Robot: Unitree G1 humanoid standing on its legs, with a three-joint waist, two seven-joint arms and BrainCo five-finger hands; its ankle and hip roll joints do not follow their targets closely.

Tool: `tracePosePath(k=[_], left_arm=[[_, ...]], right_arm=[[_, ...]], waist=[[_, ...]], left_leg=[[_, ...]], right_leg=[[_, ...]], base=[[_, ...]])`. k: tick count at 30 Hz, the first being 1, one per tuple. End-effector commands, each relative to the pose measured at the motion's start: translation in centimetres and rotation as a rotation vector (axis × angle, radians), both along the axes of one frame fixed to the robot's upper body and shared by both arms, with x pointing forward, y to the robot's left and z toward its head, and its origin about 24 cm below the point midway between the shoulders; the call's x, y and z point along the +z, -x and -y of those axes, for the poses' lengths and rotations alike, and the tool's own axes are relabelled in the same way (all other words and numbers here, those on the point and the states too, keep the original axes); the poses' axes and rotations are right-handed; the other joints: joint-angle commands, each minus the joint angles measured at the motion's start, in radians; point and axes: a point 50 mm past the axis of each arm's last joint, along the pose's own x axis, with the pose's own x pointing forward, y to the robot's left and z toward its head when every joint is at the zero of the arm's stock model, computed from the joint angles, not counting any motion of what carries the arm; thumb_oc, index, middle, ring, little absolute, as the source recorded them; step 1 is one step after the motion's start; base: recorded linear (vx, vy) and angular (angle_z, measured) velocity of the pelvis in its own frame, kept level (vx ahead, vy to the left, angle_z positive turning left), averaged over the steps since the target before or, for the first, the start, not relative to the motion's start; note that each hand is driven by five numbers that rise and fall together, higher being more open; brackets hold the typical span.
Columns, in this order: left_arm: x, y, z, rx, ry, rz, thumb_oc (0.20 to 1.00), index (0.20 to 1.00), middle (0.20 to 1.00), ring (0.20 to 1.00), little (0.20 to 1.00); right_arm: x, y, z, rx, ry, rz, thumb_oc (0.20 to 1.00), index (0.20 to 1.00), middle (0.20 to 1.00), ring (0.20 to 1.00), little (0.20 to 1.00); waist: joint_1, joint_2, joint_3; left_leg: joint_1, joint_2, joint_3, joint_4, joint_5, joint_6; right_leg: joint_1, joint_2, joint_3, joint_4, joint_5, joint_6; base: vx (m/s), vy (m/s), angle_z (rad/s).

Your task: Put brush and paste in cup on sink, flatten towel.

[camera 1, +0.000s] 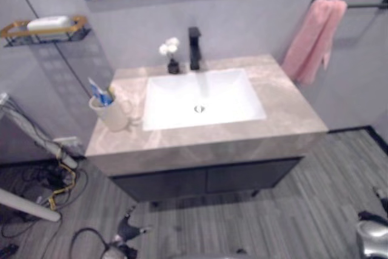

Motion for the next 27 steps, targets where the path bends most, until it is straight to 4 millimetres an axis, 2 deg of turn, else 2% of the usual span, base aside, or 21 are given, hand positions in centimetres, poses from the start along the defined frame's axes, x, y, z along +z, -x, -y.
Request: tracePosePath(k=[1, 2, 4, 5, 7, 9, 10, 14, 15, 17, 19, 20, 27], left_arm=[[2.3, -2.1, -0.9, -0.043, 0.002, 0.121, 1.0, 1.0, 1.0, 1.0, 1.0], [3.2, -2.5, -1.0, -0.065, 0.029, 0.161, 1.0, 1.0, 1.0, 1.0, 1.0], [5.2, -3.1, -0.9, -0.098, 0.076, 0.237, 1.0, 1.0, 1.0, 1.0, 1.0], [5.7, -3.0, -1.2, -0.1, 0.089, 0.25, 1.0, 1.0, 1.0, 1.0, 1.0], [7.8, -3.4, -1.3, -0.164, 0.158, 0.3, 1.0, 1.0, 1.0, 1.0, 1.0], [9.0, -3.2, -1.8, -0.19, 0.192, 0.314, 1.0, 1.0, 1.0, 1.0, 1.0], [10.3, -3.2, -2.2, -0.212, 0.186, 0.348, 1.0, 1.0, 1.0, 1.0, 1.0], [12.4, -2.7, -3.5, -0.182, 0.197, 0.41, 1.0, 1.0, 1.0, 1.0, 1.0], [13.8, -2.9, -4.0, -0.176, 0.191, 0.467, 1.0, 1.0, 1.0, 1.0, 1.0], [14.1, -2.9, -4.2, -0.167, 0.181, 0.484, 1.0, 1.0, 1.0, 1.0, 1.0], [15.3, -3.4, -4.4, -0.147, 0.175, 0.555, 1.0, 1.0, 1.0, 1.0, 1.0], [16.5, -4.0, -4.5, -0.127, 0.167, 0.639, 1.0, 1.0, 1.0, 1.0, 1.0], [17.8, -5.6, -4.6, 0.004, 0.265, 0.816, 1.0, 1.0, 1.0, 1.0, 1.0]], right_arm=[[-1.2, -1.7, -0.6, 0.021, -0.172, 0.049, 1.0, 1.0, 1.0, 1.0, 1.0], [-2.9, -0.5, -1.2, 0.027, -0.246, -0.061, 1.0, 1.0, 1.0, 1.0, 1.0], [-5.0, 1.1, -2.2, 0.031, -0.358, -0.177, 1.0, 1.0, 1.0, 1.0, 1.0], [-5.4, 1.3, -2.5, 0.037, -0.379, -0.202, 1.0, 1.0, 1.0, 1.0, 1.0], [-7.3, 3.5, -3.8, 0.053, -0.507, -0.335, 1.0, 1.0, 1.0, 1.0, 1.0], [-8.4, 5.1, -4.7, 0.08, -0.576, -0.434, 1.0, 1.0, 1.0, 1.0, 1.0], [-9.0, 5.9, -5.3, 0.114, -0.603, -0.503, 1.0, 1.0, 1.0, 1.0, 1.0], [-9.7, 5.9, -6.6, 0.213, -0.609, -0.518, 1.0, 1.0, 1.0, 1.0, 1.0], [-9.8, 5.7, -6.9, 0.271, -0.604, -0.531, 1.0, 1.0, 1.0, 1.0, 1.0], [-9.8, 5.8, -6.9, 0.276, -0.604, -0.536, 1.0, 1.0, 1.0, 1.0, 1.0], [-9.8, 5.7, -6.9, 0.273, -0.6, -0.531, 1.0, 1.0, 1.0, 1.0, 1.0], [-9.7, 5.3, -6.9, 0.286, -0.589, -0.52, 1.0, 1.0, 1.0, 1.0, 1.0], [-10.0, 4.9, -7.8, 0.339, -0.597, -0.51, 1.0, 1.0, 1.0, 1.0, 1.0]], waist=[[0.021, -0.022, 0.035], [0.029, -0.021, 0.039], [0.037, -0.019, 0.043], [0.039, -0.019, 0.044], [0.046, -0.018, 0.045], [0.051, -0.016, 0.043], [0.054, -0.014, 0.042], [0.051, -0.019, 0.041], [0.054, -0.02, 0.04], [0.055, -0.02, 0.038], [0.058, -0.024, 0.037], [0.061, -0.025, 0.037], [0.056, -0.037, 0.034]], left_leg=[[0.026, -0.009, -0.045, 0.013, -0.073, 0.054], [0.027, -0.01, -0.046, 0.013, -0.075, 0.053], [0.028, -0.011, -0.05, 0.013, -0.074, 0.052], [0.028, -0.011, -0.05, 0.013, -0.073, 0.051], [0.028, -0.013, -0.052, 0.013, -0.073, 0.05], [0.031, -0.011, -0.052, 0.013, -0.077, 0.048], [0.032, -0.011, -0.054, 0.013, -0.077, 0.047], [0.032, -0.009, -0.054, 0.013, -0.074, 0.042], [0.031, -0.008, -0.055, 0.013, -0.072, 0.04], [0.039, -0.006, -0.064, 0.013, -0.081, 0.033], [0.041, -0.006, -0.067, 0.013, -0.079, 0.032], [0.046, -0.005, -0.068, 0.013, -0.082, 0.03], [0.049, -0.002, -0.073, 0.013, -0.081, 0.03]], right_leg=[[0.064, -0.028, -0.046, 0.006, -0.026, 0.023], [0.067, -0.028, -0.048, 0.006, -0.027, 0.024], [0.07, -0.03, -0.053, 0.006, -0.027, 0.025], [0.071, -0.031, -0.055, 0.006, -0.027, 0.026], [0.075, -0.034, -0.062, 0.006, -0.029, 0.028], [0.079, -0.033, -0.065, 0.006, -0.033, 0.028], [0.08, -0.033, -0.066, 0.006, -0.035, 0.027], [0.08, -0.032, -0.065, 0.006, -0.035, 0.024], [0.081, -0.031, -0.065, 0.006, -0.037, 0.022], [0.089, -0.029, -0.057, 0.006, -0.044, 0.029], [0.094, -0.029, -0.062, 0.006, -0.045, 0.026], [0.1, -0.029, -0.063, 0.006, -0.047, 0.027], [0.107, -0.025, -0.068, 0.006, -0.051, 0.017]], base=[[0.0, 0.0, 0.0], [0.0, 0.0, 0.0], [0.0, 0.0, 0.0], [0.0, 0.0, 0.0], [-0.01, 0.002, 0.04], [0.01, -0.005, 0.04], [0.0, 0.0, 0.0], [-0.01, -0.005, 0.04], [-0.01, -0.011, 0.11], [0.03, -0.013, 0.06], [0.02, -0.014, 0.08], [0.0, -0.015, 0.06], [0.0, -0.007, 0.02]])
